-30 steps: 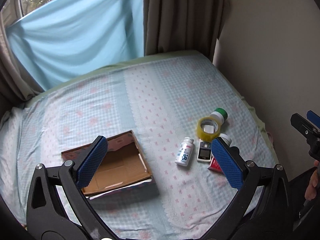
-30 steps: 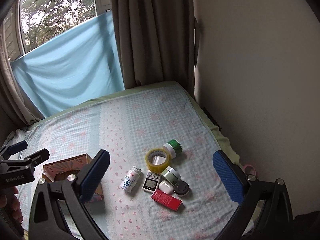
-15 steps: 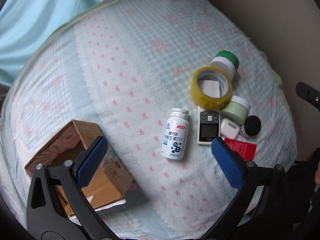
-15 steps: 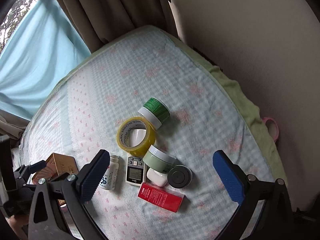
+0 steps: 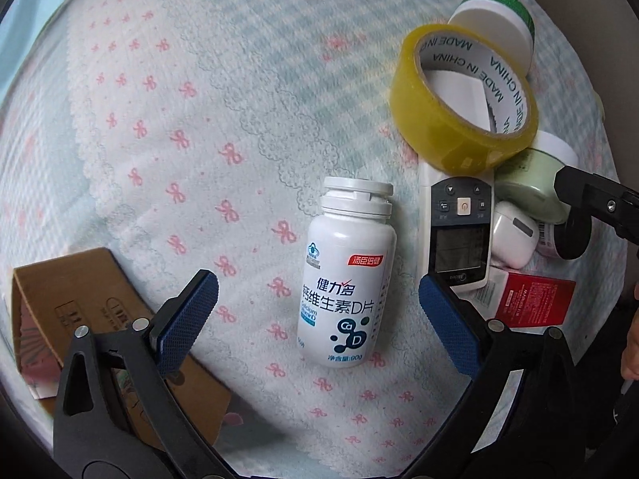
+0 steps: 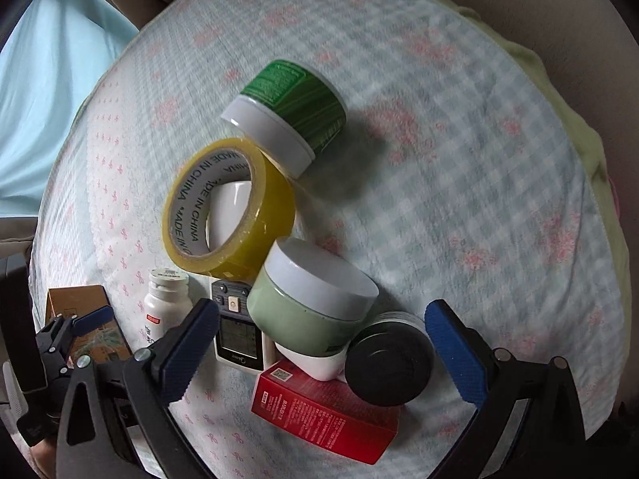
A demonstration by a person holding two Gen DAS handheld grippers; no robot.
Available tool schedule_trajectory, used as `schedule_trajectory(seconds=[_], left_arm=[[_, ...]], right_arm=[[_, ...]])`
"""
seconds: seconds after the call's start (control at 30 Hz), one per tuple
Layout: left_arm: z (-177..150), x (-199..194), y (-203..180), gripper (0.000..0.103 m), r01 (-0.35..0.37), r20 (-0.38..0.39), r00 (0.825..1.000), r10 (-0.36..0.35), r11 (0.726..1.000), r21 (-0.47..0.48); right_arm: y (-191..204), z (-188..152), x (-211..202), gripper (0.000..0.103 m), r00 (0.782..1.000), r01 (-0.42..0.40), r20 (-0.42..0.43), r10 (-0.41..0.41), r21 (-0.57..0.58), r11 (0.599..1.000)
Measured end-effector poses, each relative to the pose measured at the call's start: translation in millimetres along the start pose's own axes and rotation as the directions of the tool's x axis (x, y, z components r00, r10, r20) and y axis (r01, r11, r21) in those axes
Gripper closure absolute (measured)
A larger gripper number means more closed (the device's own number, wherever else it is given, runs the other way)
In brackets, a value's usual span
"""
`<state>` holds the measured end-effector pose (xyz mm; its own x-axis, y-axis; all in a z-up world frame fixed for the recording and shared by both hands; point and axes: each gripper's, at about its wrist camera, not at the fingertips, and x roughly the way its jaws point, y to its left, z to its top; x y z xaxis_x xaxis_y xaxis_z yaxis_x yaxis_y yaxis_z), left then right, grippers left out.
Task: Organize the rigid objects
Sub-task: 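Grasp the white vitamin bottle with the left tool while the right tool grasps the pale green jar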
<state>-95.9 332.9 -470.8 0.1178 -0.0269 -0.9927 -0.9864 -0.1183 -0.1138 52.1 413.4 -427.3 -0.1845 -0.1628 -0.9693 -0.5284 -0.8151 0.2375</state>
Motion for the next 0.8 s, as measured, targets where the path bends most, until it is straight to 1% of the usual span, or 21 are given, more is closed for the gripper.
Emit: schedule_trajectory(seconds=[0.07,0.17,0.23,0.3,0.37,0.43,0.47,0.5,0.53,0.57,0.6,0.63,0.7,0.8], left_arm=[[0.9,10.5,-2.2,0.006,0.006,-0.02,1.0,-0.006,0.999,0.032],[2.6,21.2,-2.9,0.009,0.025,-0.039,0.999,-0.022,0.998,0.057],[3.7,26.6,-2.9,0.011,0.03,-0.051,0.998,-0.027,0.998,0.061],[3.6,30.9,-3.2,0.015,0.044,-0.067,0.997,-0.038,0.995,0.084],[2.7,34.8,-3.3,0.025,0.054,-0.084,0.995,-0.045,0.993,0.101],[1.5,36.5,-3.0,0.027,0.051,-0.085,0.995,-0.041,0.993,0.109],[1.0,36.5,-2.8,0.03,0.049,-0.086,0.996,-0.038,0.991,0.123],[0.5,36.0,-2.2,0.033,0.045,-0.083,0.996,-0.034,0.991,0.13],[0.1,35.0,-1.3,0.038,0.046,-0.08,0.996,-0.036,0.99,0.135],[-0.5,32.9,-0.3,0.046,0.06,-0.075,0.996,-0.05,0.988,0.139],[-1.1,30.7,-0.1,0.052,0.077,-0.071,0.995,-0.067,0.987,0.144],[-1.7,28.8,-0.9,0.056,0.078,-0.068,0.995,-0.068,0.985,0.155],[-3.3,27.9,-2.6,0.056,0.071,-0.069,0.996,-0.059,0.982,0.177],[-5.8,25.9,-0.6,0.056,0.076,-0.062,0.996,-0.066,0.982,0.171]], right_arm=[[-4.1,1.6,10.0,0.0,1.0,-0.022,-0.02,0.022,0.013,1.0],[-9.6,5.8,21.5,0.0,0.998,-0.05,-0.044,0.051,0.036,0.998],[-14.1,8.0,27.9,0.002,0.996,-0.07,-0.057,0.074,0.062,0.996],[-17.3,9.5,33.0,0.007,0.994,-0.072,-0.071,0.077,0.07,0.995],[-19.5,9.8,34.5,0.009,0.992,-0.09,-0.078,0.096,0.075,0.993],[-18.7,9.2,33.7,0.016,0.99,-0.108,-0.081,0.113,0.062,0.992],[-18.0,8.8,33.1,0.022,0.988,-0.121,-0.084,0.126,0.056,0.991],[-17.5,8.5,32.5,0.026,0.986,-0.135,-0.087,0.14,0.054,0.989],[-16.9,8.2,31.6,0.028,0.986,-0.14,-0.088,0.144,0.052,0.989],[-16.8,7.9,30.7,0.028,0.986,-0.138,-0.088,0.142,0.051,0.989],[-17.3,7.4,29.7,0.028,0.986,-0.139,-0.086,0.143,0.053,0.989],[-17.9,6.6,28.5,0.029,0.986,-0.141,-0.084,0.146,0.054,0.988],[-18.9,5.3,26.2,0.029,0.986,-0.144,-0.081,0.148,0.055,0.988],[-19.3,3.6,22.8,0.029,0.986,-0.14,-0.08,0.144,0.054,0.989]])
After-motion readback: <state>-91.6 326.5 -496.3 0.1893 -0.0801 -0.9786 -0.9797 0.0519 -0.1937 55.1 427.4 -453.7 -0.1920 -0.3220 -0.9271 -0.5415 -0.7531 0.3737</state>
